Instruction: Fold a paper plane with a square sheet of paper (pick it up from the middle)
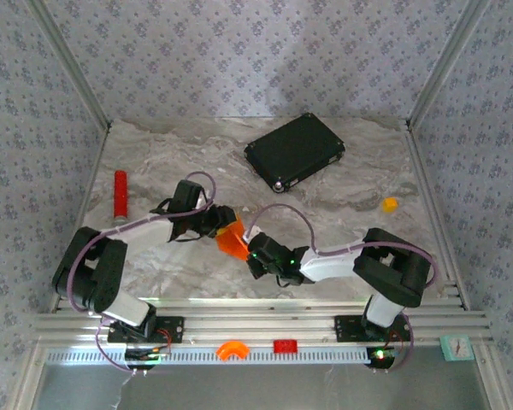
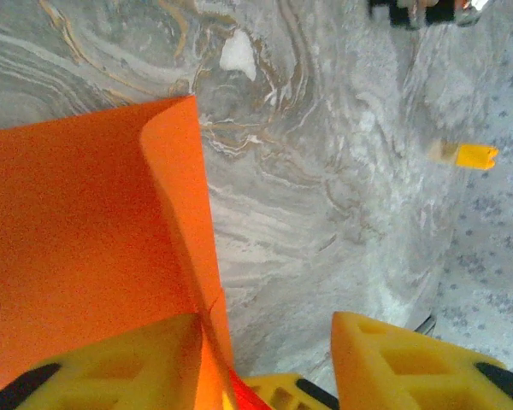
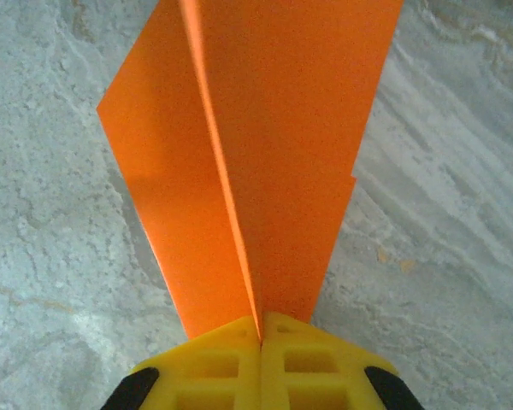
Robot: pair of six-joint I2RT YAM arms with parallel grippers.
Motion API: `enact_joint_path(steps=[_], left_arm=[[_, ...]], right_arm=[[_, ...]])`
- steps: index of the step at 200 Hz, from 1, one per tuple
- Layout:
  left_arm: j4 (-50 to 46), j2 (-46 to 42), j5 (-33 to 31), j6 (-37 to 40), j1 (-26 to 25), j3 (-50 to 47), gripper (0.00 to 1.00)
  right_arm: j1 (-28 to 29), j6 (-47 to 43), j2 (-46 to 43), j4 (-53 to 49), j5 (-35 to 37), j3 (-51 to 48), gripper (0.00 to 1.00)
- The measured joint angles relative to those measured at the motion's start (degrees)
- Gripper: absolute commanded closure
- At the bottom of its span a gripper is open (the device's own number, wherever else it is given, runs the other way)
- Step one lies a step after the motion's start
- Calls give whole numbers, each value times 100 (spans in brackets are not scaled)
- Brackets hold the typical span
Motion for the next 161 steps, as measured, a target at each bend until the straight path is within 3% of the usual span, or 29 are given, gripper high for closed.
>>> enact_joint_path(steps=[56, 132, 161], left_arm=[[-297, -960, -496, 24, 297, -122, 43], [-529, -1051, -586, 22, 409, -481, 43], [-525, -1051, -581, 15, 409, -483, 51]], right_arm=[[-485, 706, 186, 1014, -1010, -308, 100], [-487, 1027, 743, 1211, -1307, 208, 100], [-459, 1062, 743, 1027, -1259, 304, 100]])
